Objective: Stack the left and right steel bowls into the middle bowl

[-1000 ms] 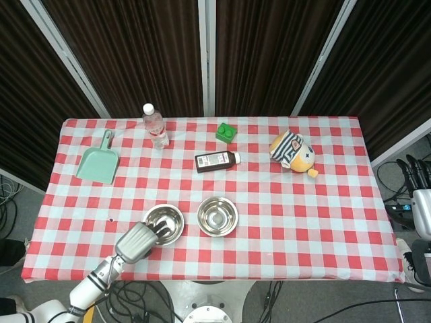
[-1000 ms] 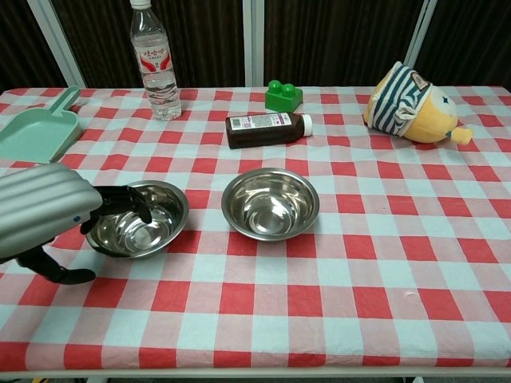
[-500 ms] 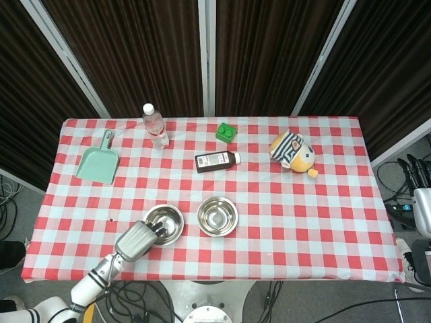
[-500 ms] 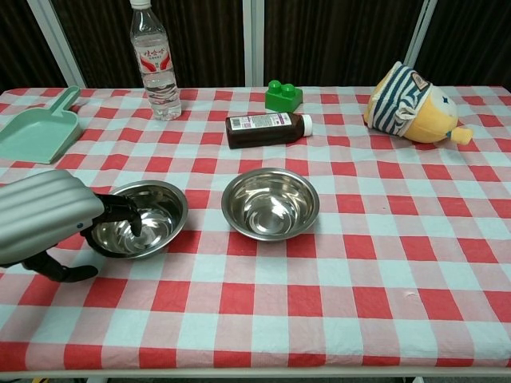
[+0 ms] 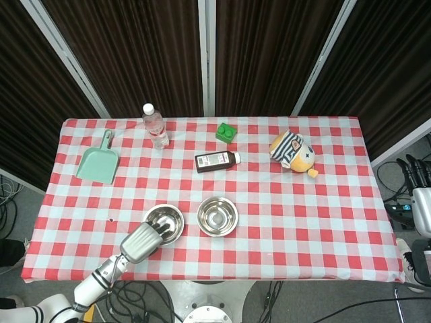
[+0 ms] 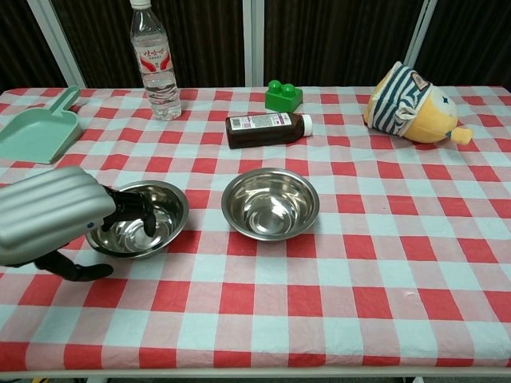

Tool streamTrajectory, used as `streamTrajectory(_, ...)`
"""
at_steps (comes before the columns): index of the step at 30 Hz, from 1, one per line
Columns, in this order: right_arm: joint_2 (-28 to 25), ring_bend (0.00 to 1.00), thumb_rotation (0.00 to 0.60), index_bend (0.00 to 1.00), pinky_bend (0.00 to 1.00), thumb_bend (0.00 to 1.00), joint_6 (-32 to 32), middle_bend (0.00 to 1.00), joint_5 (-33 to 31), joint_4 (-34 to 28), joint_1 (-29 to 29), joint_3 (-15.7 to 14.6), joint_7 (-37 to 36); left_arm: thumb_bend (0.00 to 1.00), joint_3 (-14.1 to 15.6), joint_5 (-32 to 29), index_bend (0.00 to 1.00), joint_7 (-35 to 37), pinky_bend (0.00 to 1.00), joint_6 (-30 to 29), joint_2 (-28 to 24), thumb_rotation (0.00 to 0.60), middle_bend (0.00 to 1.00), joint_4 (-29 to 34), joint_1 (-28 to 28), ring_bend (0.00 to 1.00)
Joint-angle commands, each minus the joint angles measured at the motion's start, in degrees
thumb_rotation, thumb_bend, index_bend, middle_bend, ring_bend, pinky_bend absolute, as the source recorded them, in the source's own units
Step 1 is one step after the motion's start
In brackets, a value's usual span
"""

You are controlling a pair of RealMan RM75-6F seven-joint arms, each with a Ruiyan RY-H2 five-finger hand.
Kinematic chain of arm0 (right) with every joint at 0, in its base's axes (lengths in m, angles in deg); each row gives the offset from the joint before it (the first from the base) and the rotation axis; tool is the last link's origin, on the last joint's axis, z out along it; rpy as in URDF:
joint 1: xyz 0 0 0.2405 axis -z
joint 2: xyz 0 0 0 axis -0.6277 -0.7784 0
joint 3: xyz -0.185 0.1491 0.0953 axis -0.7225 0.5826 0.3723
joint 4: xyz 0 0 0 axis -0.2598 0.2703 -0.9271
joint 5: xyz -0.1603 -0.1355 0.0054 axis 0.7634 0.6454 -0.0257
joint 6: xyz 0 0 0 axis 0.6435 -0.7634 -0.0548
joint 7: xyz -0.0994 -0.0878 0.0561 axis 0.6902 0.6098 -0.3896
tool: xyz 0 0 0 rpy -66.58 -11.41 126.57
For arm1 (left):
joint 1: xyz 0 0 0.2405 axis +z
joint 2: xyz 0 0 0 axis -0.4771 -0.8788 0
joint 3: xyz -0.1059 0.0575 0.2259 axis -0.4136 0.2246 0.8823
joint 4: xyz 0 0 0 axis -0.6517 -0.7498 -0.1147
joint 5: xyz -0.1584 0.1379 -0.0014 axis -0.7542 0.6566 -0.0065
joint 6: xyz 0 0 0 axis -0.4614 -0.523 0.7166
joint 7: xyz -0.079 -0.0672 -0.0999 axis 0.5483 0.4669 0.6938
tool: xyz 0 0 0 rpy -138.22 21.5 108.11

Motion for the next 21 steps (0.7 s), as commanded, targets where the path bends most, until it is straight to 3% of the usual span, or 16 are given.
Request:
streamTrajectory(1, -0.1, 0.0, 0.6, 0.02, 0.0, 0.16, 0.3, 0.01, -0.3, 0.0, 0.0, 0.1, 0.0, 0.25, 0.3, 0.2, 0.44, 0.8, 0.64, 0.1, 0.9, 0.6, 0.43, -1.7, -0.4, 0.53)
streamTrajectory(13, -0.2, 0.0, 0.6, 0.02, 0.0, 0.16, 1.8, 0.02, -1.1, 0.3, -0.2, 0.3, 0.5, 0.28, 0.9, 0.1, 0.48, 3.4, 0.64, 0.5, 3.4, 0.6, 0.47, -6.9, -1.6, 0.54)
streamTrajectory(21, -0.3, 0.0, 0.6, 0.02, 0.0, 0.16, 2.4, 0.02, -1.7, 0.3, -0.3, 0.4, 0.7, 0.31, 1.3, 1.0, 0.57, 5.4, 0.66, -0.3, 5.5, 0.6, 0.58, -10.6, -2.5, 0.62)
